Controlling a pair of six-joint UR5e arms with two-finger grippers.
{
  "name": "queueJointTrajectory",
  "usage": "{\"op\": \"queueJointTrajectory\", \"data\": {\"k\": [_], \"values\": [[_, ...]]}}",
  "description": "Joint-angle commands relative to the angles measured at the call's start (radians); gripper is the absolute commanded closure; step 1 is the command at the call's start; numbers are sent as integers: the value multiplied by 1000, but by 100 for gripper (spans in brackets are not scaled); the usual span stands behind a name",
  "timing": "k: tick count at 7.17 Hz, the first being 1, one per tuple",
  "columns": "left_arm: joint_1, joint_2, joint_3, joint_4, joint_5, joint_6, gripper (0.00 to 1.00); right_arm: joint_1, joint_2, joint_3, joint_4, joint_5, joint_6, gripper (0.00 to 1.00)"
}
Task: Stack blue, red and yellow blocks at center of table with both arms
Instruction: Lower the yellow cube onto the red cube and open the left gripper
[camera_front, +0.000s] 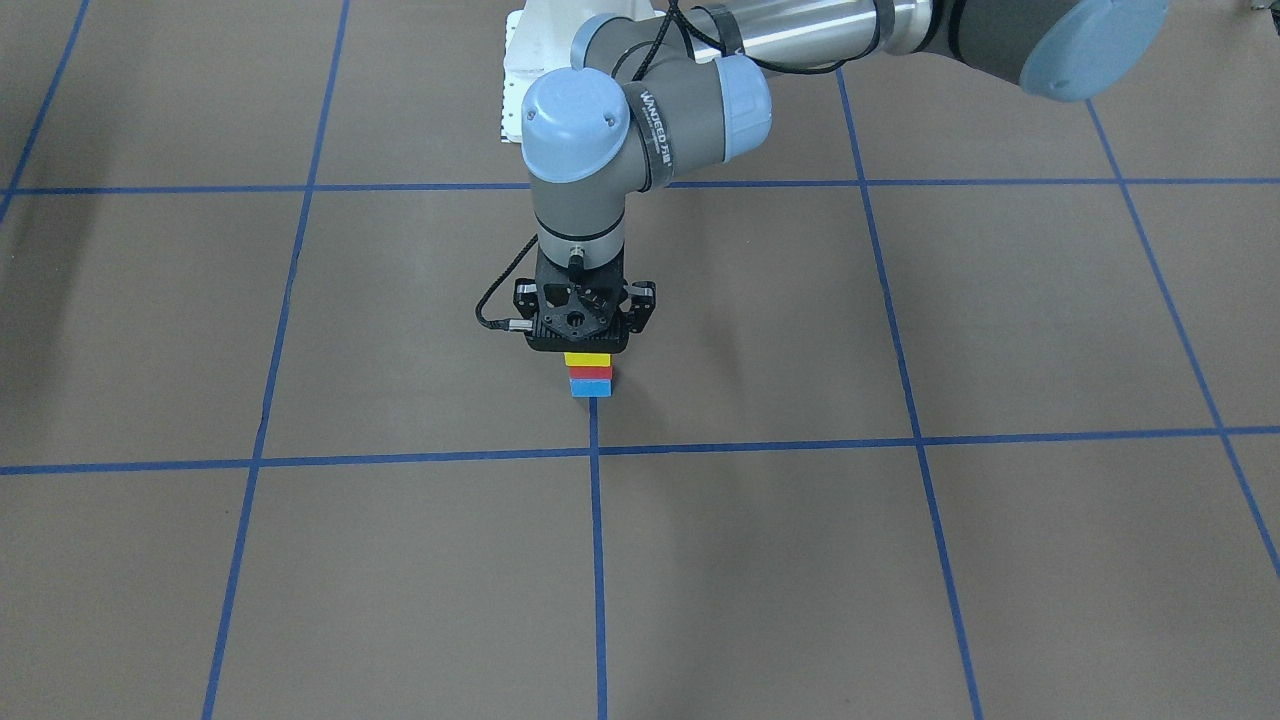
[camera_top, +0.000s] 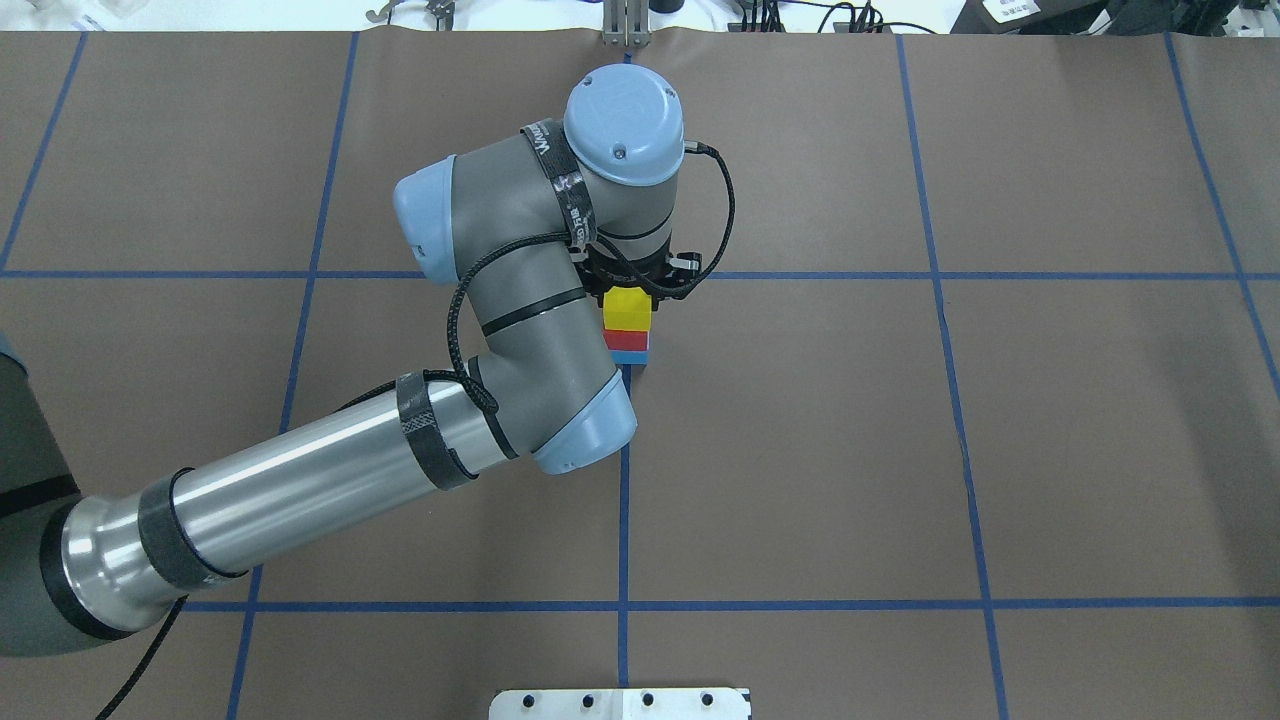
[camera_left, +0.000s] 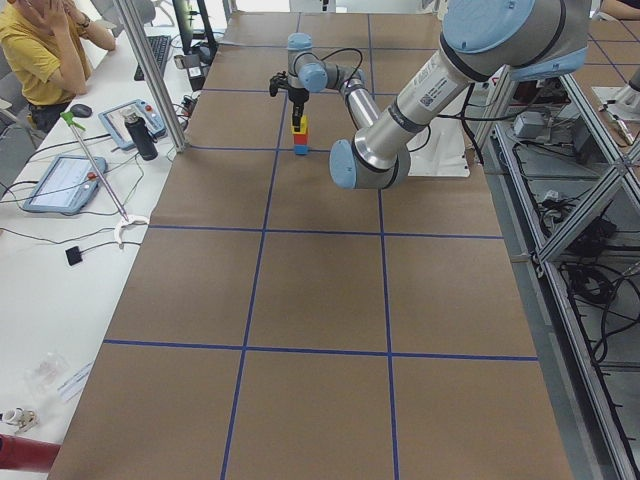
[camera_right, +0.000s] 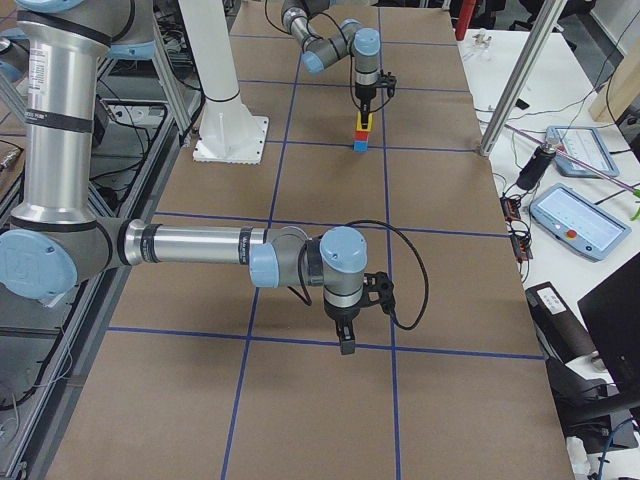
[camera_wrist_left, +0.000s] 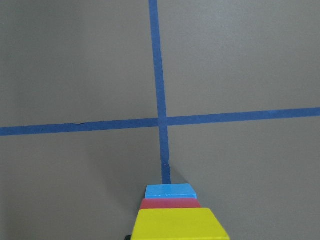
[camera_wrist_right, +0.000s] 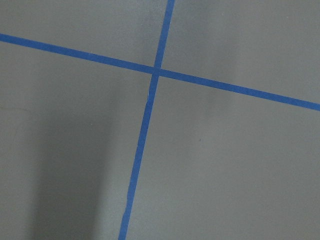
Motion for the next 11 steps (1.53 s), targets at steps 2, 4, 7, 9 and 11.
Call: {"op": "queueJointTrajectory", "data": {"k": [2, 4, 7, 9, 11], "values": [[0, 4, -5, 4, -8, 2, 75, 0, 0, 0, 0, 0, 0, 0], [0, 4, -5, 4, -8, 2, 64, 0, 0, 0, 0, 0, 0, 0], [0, 5, -4, -1, -5, 5, 1, 0, 0, -3, 0, 0, 0, 0], [0, 5, -5, -2, -5, 5, 0, 0, 0, -3, 0, 0, -1, 0], [-8, 7, -77, 14, -7, 11, 0, 0, 0, -3, 0, 0, 0, 0]]}}
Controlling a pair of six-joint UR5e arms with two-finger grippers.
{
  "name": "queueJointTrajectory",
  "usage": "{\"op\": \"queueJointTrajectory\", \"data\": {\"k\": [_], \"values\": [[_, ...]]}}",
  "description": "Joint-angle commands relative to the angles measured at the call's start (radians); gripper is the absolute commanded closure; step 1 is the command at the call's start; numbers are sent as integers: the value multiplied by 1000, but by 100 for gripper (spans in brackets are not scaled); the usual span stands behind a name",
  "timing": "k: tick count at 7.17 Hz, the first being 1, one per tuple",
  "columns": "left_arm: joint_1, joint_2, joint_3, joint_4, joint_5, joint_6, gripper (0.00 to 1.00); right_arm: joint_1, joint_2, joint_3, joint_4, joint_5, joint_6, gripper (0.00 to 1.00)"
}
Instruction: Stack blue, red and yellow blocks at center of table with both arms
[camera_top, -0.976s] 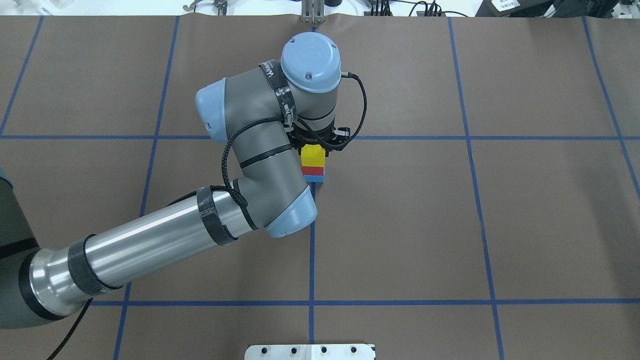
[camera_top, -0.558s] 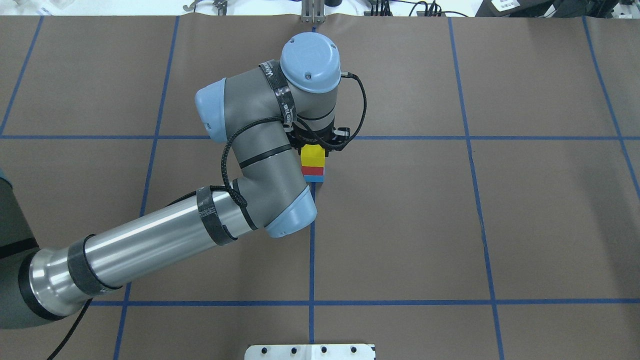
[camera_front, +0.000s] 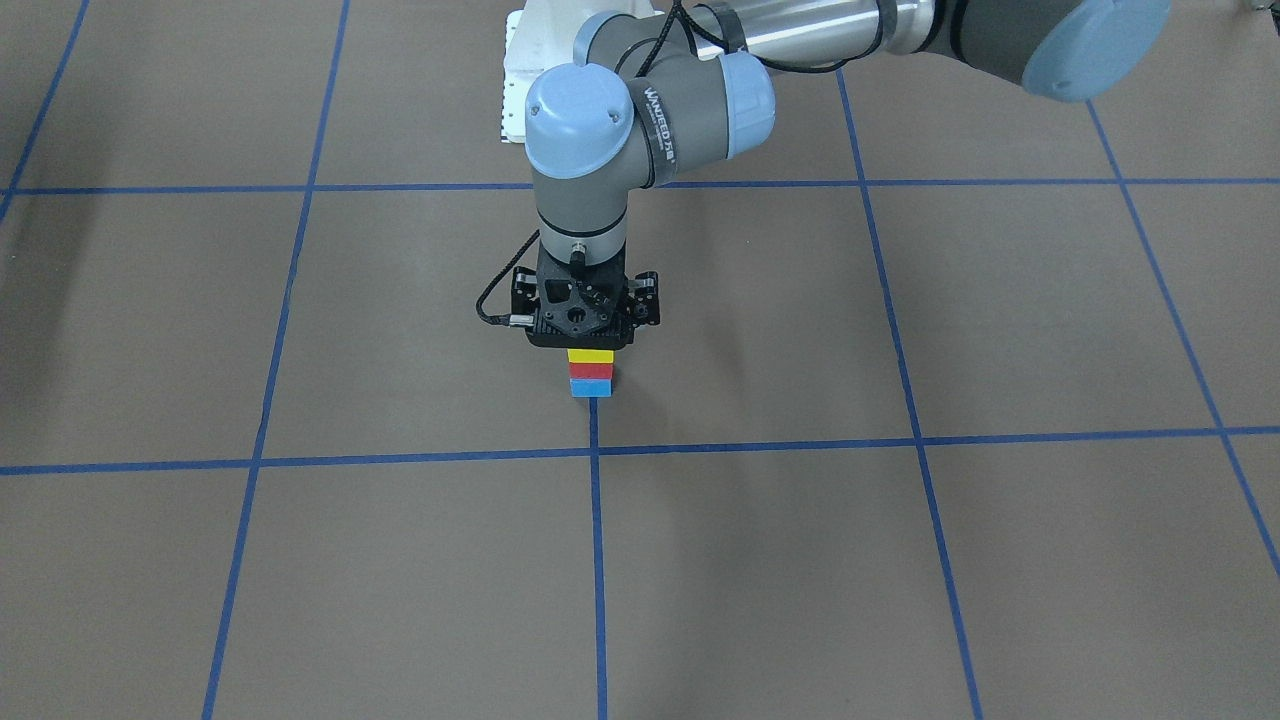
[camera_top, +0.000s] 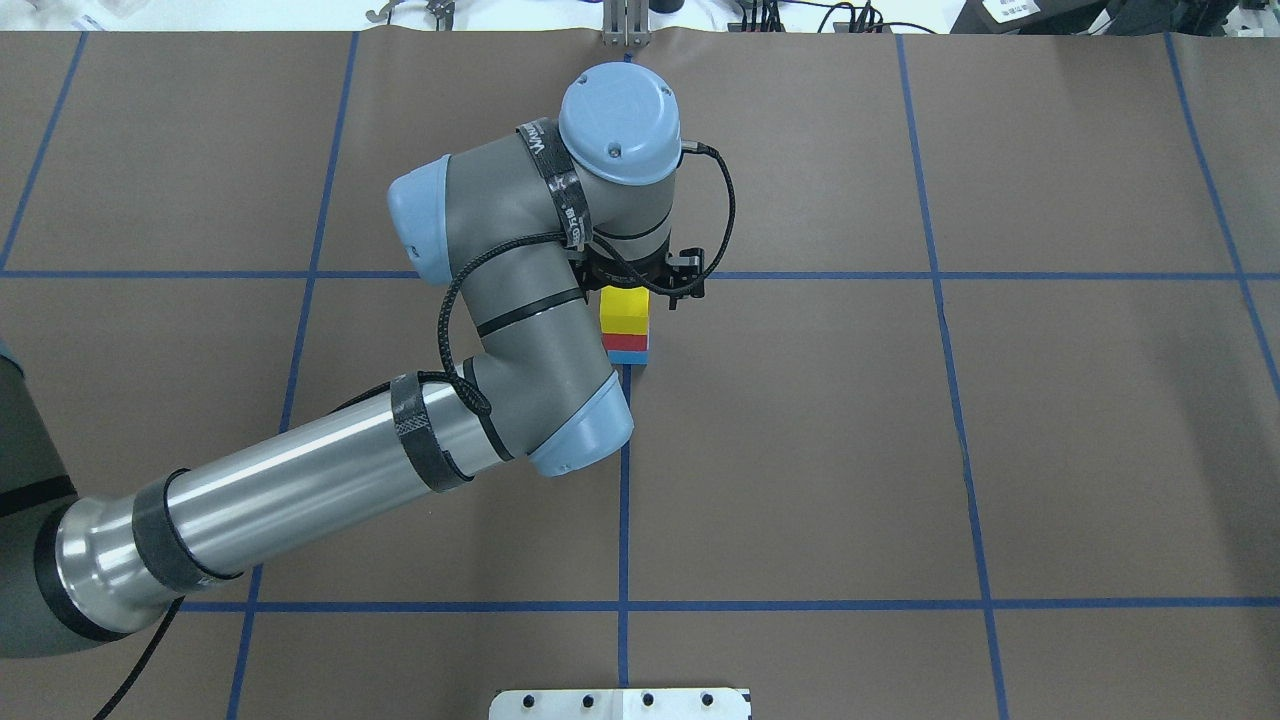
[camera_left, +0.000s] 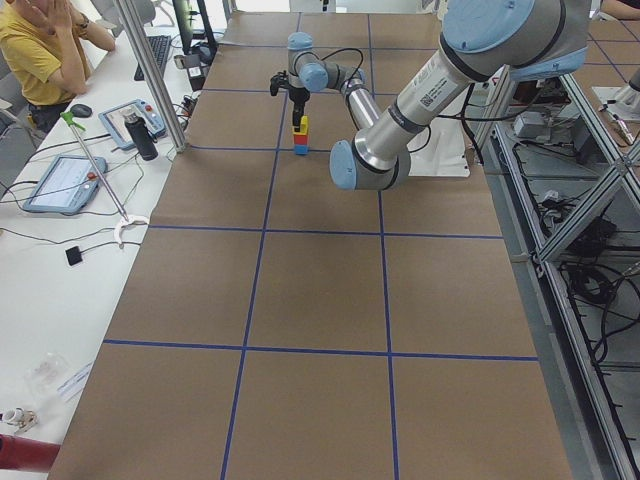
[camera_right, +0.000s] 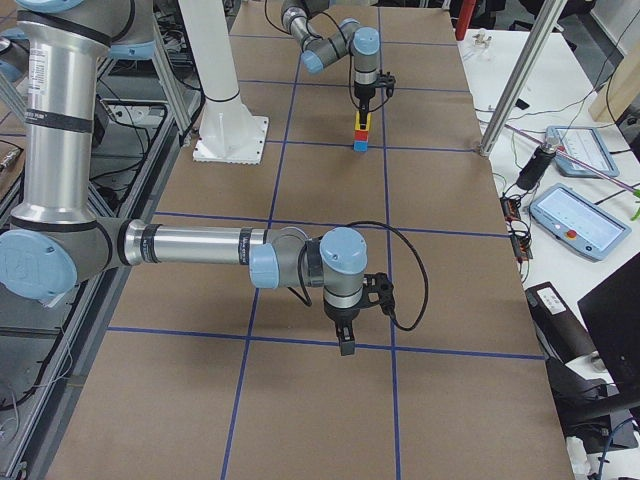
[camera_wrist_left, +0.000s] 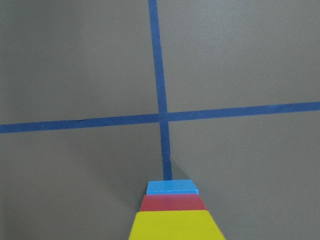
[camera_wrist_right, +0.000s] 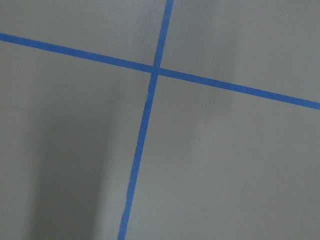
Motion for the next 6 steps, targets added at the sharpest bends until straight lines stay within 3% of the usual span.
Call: {"op": "queueJointTrajectory", "data": {"k": [1, 3, 4, 6], "values": [[-17, 19, -124, 71, -16, 14, 0, 0, 0, 0, 0, 0, 1, 0], [-116, 157, -396, 239, -103, 156, 0, 0, 0, 0, 0, 0, -1, 0], [-175, 294, -525, 257, -114, 281, 0, 0, -2, 1, 0, 0, -1, 0], [-319, 516, -628, 248, -198, 558, 0, 0, -2, -6, 0, 0, -1, 0]]}}
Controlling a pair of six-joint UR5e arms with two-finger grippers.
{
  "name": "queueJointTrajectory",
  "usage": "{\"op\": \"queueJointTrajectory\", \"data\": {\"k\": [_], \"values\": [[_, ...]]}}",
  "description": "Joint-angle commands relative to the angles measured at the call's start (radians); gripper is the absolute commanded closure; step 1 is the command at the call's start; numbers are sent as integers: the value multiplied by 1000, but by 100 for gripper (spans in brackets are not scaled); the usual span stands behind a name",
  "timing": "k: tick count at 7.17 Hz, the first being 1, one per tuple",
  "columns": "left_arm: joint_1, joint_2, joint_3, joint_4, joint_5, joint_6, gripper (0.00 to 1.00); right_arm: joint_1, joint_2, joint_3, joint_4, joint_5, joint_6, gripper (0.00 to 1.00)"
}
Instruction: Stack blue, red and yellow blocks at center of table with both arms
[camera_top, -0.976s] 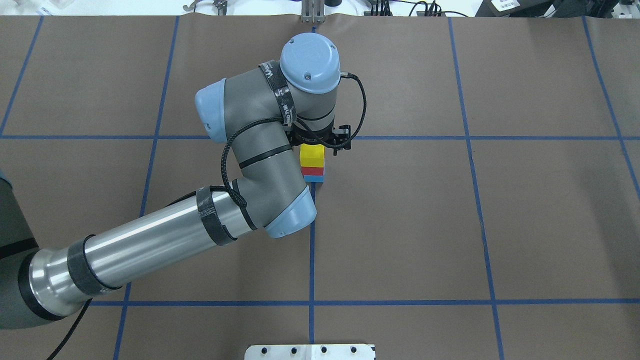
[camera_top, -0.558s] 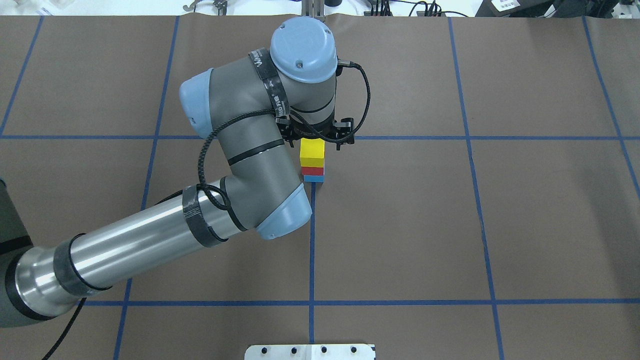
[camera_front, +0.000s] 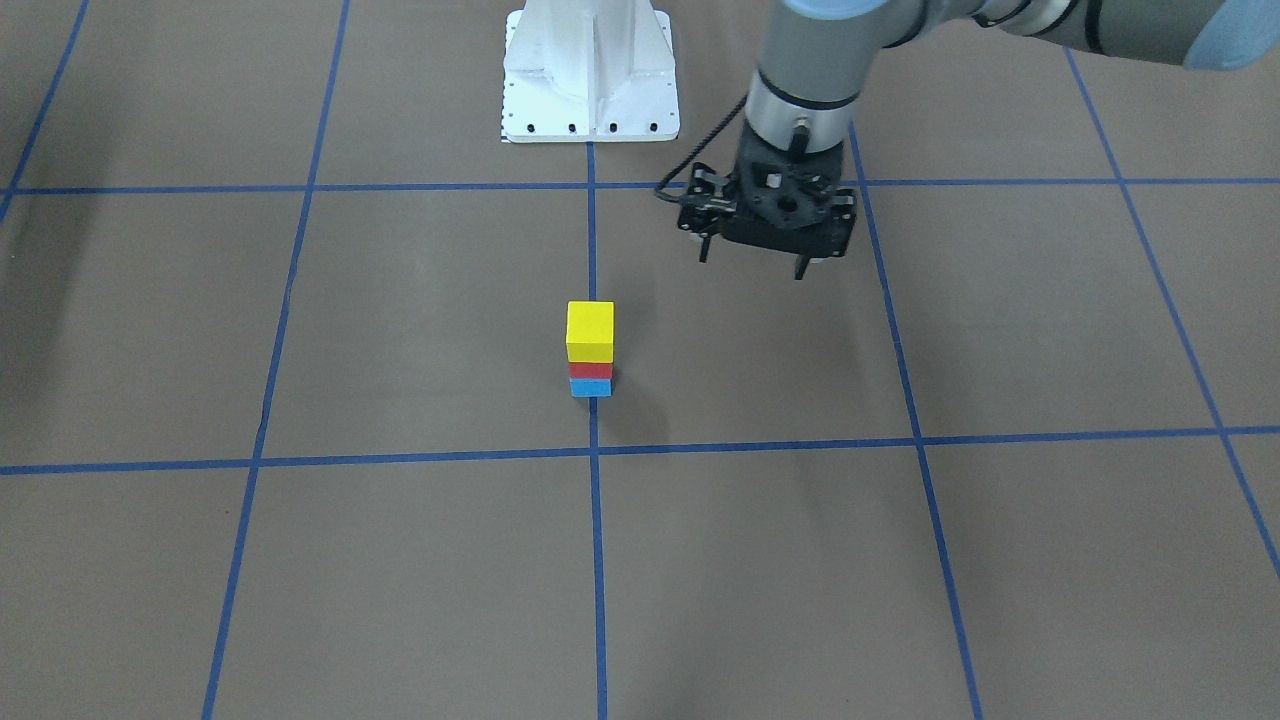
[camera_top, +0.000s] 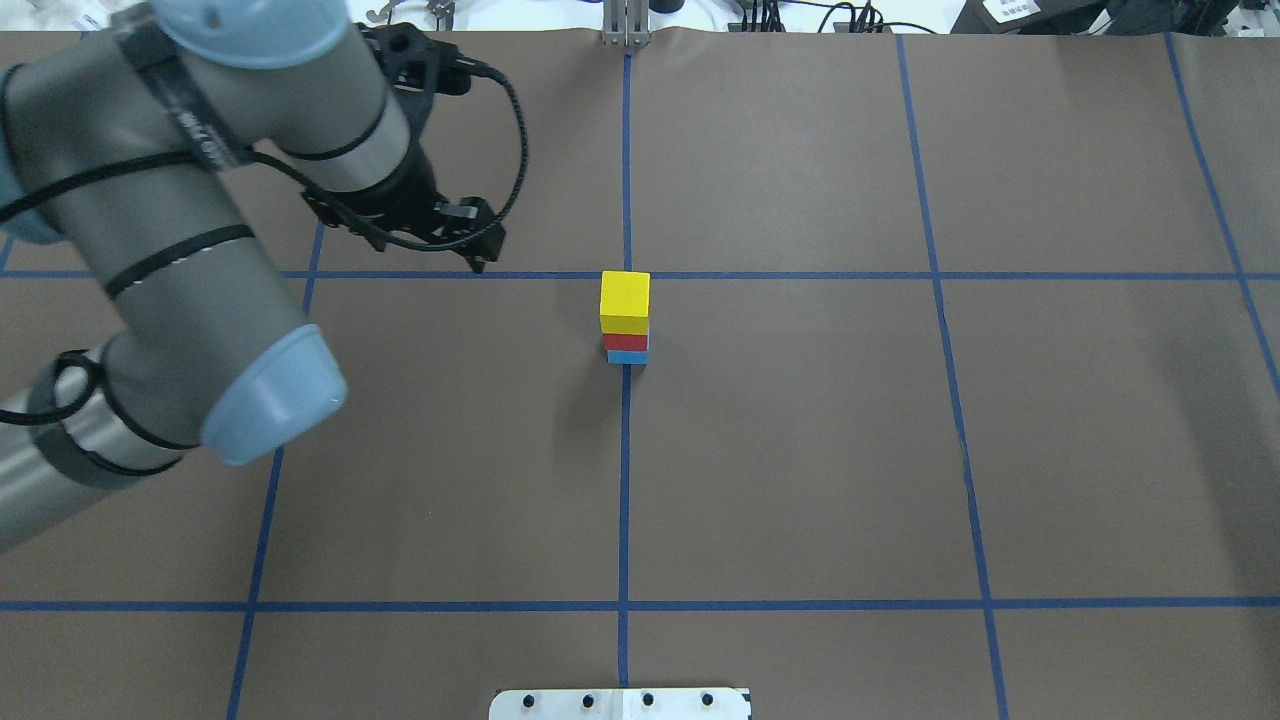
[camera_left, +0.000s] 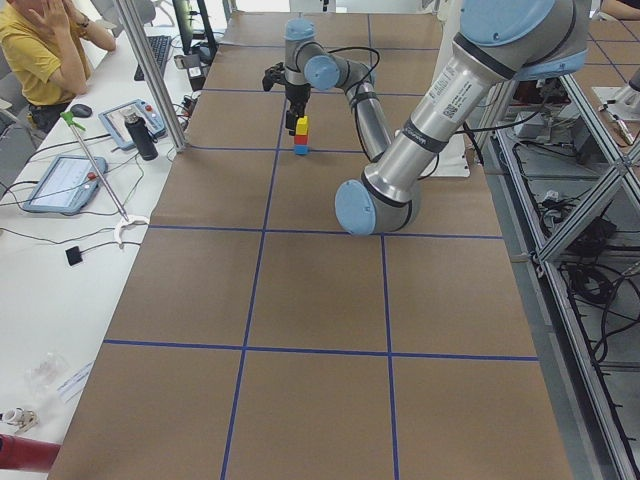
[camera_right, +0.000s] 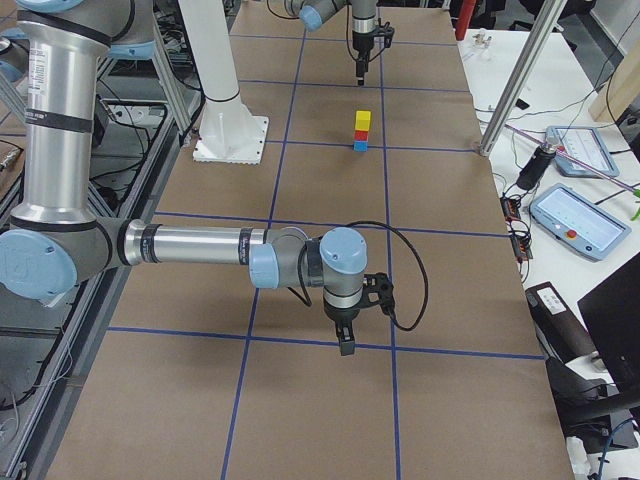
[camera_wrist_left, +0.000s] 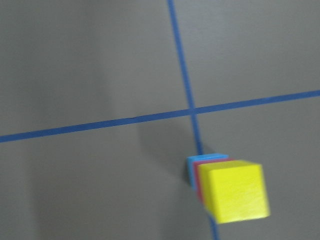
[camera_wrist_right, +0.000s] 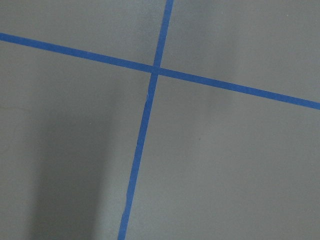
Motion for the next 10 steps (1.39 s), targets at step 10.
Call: {"op": "queueJointTrajectory", "data": {"k": [10], "values": [[-655, 673, 251, -212, -200, 864, 0, 0, 0, -4, 0, 0, 0, 0]]}}
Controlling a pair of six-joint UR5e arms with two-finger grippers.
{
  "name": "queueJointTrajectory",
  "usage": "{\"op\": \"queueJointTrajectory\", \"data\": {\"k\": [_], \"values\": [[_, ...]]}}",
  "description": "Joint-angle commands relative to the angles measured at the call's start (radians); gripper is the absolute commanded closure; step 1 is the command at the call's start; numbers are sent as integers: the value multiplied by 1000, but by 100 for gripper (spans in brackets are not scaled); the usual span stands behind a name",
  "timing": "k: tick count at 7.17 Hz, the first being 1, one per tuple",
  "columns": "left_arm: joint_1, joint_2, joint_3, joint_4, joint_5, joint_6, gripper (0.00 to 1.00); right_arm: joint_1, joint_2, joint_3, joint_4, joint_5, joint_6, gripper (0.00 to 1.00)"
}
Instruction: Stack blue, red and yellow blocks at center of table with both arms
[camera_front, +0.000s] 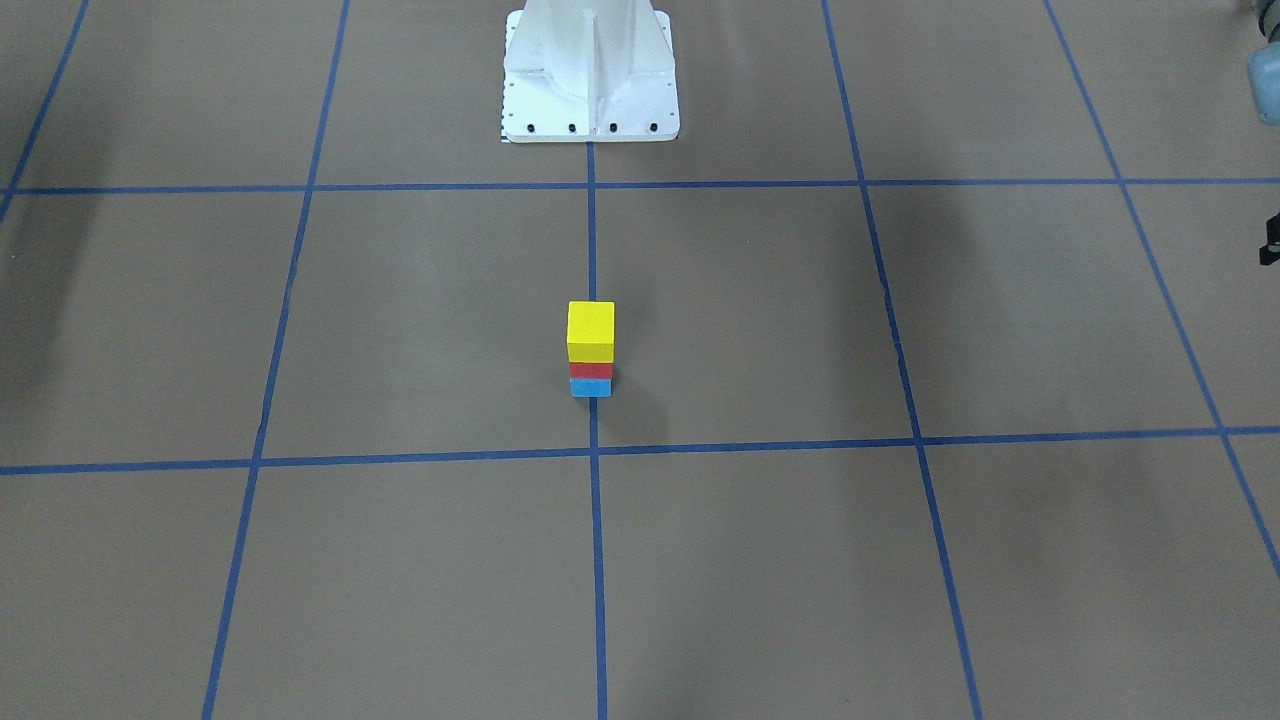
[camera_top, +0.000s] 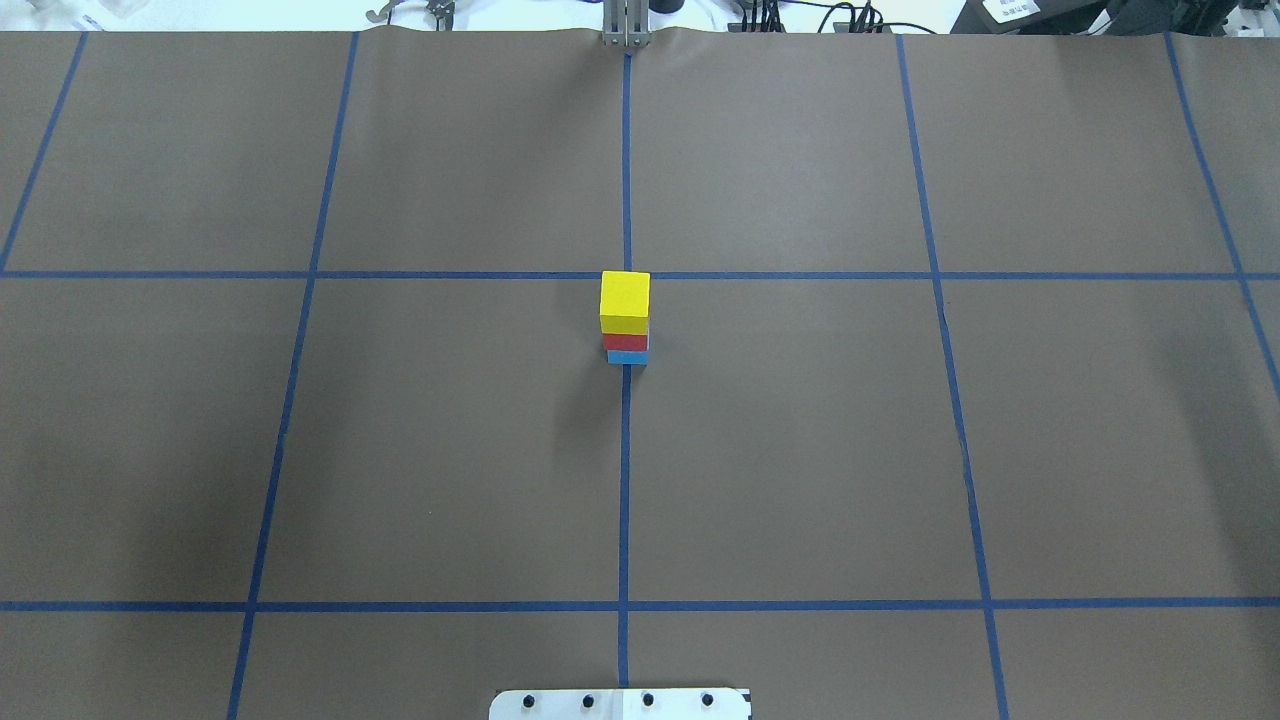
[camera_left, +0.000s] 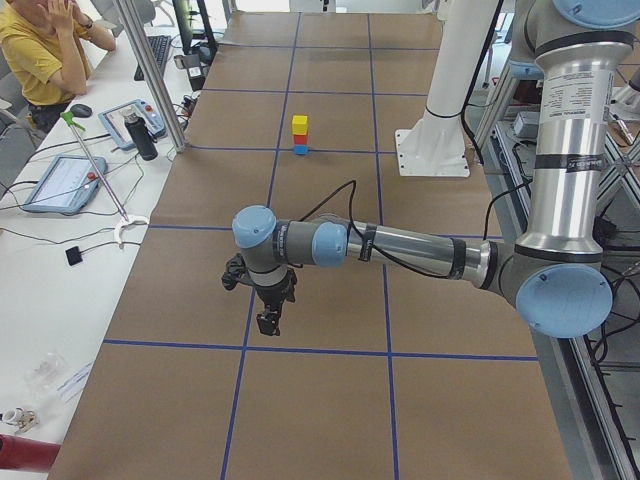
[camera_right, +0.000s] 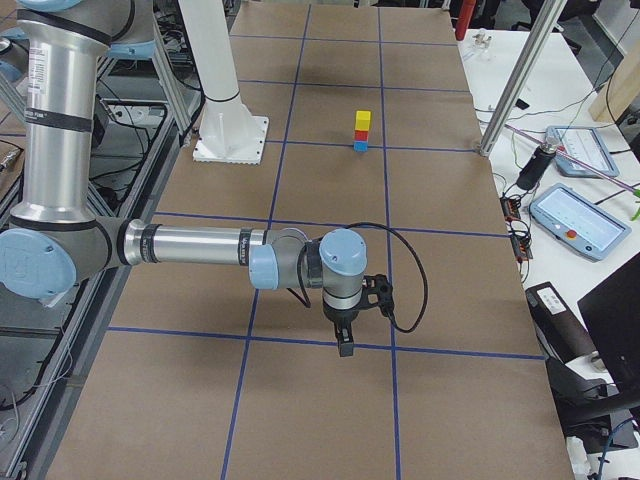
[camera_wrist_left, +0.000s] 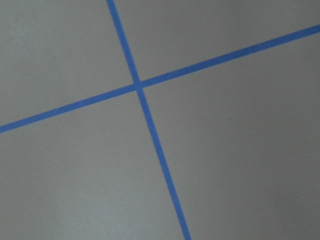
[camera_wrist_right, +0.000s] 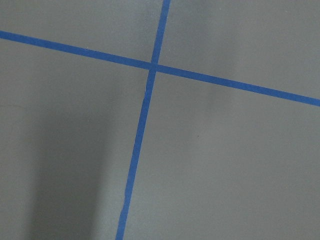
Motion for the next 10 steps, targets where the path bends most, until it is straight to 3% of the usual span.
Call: {"op": "queueJointTrajectory", "data": {"k": [1, 3, 8, 10], "values": [[-49, 15, 12, -5, -5, -35, 0, 0, 0, 0, 0, 0, 0, 0], [-145, -2, -3, -17, -8, -213, 0, 0, 0, 0, 0, 0, -2, 0], [-146, 12, -31, -83, -9, -178, 0, 0, 0, 2, 0, 0, -2, 0], [-144, 9, -86, -82, -8, -175, 0, 0, 0, 2, 0, 0, -2, 0]]}}
